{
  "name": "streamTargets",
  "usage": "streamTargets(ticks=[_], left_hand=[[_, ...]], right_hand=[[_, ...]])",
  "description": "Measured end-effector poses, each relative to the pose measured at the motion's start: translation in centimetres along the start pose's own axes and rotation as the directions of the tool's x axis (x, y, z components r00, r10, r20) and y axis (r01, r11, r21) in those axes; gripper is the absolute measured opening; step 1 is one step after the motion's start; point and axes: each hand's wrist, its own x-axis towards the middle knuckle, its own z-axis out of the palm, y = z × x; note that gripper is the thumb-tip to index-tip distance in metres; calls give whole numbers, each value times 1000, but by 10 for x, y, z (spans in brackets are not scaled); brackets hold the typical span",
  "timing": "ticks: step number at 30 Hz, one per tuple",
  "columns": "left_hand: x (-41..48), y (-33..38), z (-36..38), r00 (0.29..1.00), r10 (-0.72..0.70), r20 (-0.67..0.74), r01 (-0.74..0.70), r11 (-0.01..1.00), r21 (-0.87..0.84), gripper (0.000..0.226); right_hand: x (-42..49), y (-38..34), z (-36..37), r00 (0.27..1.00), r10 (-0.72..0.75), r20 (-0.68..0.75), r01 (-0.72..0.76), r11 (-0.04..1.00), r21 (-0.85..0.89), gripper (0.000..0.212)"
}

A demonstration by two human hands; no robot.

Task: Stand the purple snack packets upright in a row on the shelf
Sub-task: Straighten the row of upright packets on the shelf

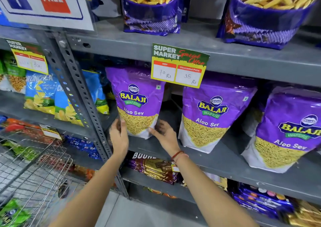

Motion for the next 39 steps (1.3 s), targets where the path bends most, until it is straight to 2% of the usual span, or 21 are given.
streamTargets(ticks=[2,3,5,7,9,10,12,14,15,17,18,20,22,28,30,31,32,33,35,37,39], left_hand=[[-34,3,13,981,168,-94,-166,986,33,33],[-51,3,19,964,259,-63,-255,965,62,30],[-77,2,37,902,404,154,-422,900,110,26],[-90,3,58,809,432,399,-505,858,97,24],[-92,8,79,760,384,524,-493,866,81,37],[-90,11,89,766,328,552,-435,898,70,50],[-80,16,106,789,200,581,-291,954,66,79],[-70,19,118,760,118,639,-212,975,72,95],[-68,21,124,731,107,674,-194,979,55,94],[-68,23,131,706,102,700,-164,986,22,76],[-73,24,134,719,104,687,-158,987,16,69],[-79,23,136,758,121,641,-155,988,-4,64],[-90,24,140,776,143,615,-172,985,-11,66],[-101,28,141,807,173,565,-217,976,11,74],[-111,27,135,859,221,461,-272,961,46,77],[-119,25,130,883,281,376,-334,939,83,73],[-130,24,129,870,385,308,-437,891,122,64],[-141,23,127,813,503,292,-557,817,145,53],[-165,27,137,638,644,422,-743,660,116,39],[-184,36,156,528,600,601,-774,631,51,35],[-201,53,180,495,501,710,-707,707,-7,39]], right_hand=[[-16,8,-18,990,-15,-143,14,1000,-8,32],[-23,11,-27,978,-32,-205,28,999,-21,26],[-39,17,-51,963,-53,-265,48,999,-27,18],[-53,20,-74,963,-59,-262,50,998,-42,14],[-63,22,-97,943,-84,-323,53,993,-102,14],[-67,24,-110,906,-113,-408,57,988,-147,20],[-73,23,-130,781,-166,-602,58,979,-195,32],[-74,22,-146,710,-169,-684,63,982,-177,42],[-73,21,-154,722,-146,-676,43,985,-167,57],[-67,22,-167,817,-77,-572,-10,989,-147,86],[-65,23,-174,866,-58,-497,-14,990,-138,87],[-61,24,-178,934,-54,-354,6,991,-135,69],[-60,26,-184,945,-54,-322,6,989,-147,55],[-64,24,-193,965,-41,-259,1,988,-154,57],[-73,23,-196,953,-63,-296,22,990,-141,46],[-78,24,-198,933,-83,-350,32,988,-149,40],[-86,24,-201,902,-105,-418,39,985,-165,35],[-95,25,-204,864,-136,-485,46,980,-193,30],[-115,26,-217,769,-215,-602,80,967,-243,20],[-130,23,-234,643,-320,-695,102,936,-336,22],[-144,19,-260,466,-371,-803,79,922,-380,38]])
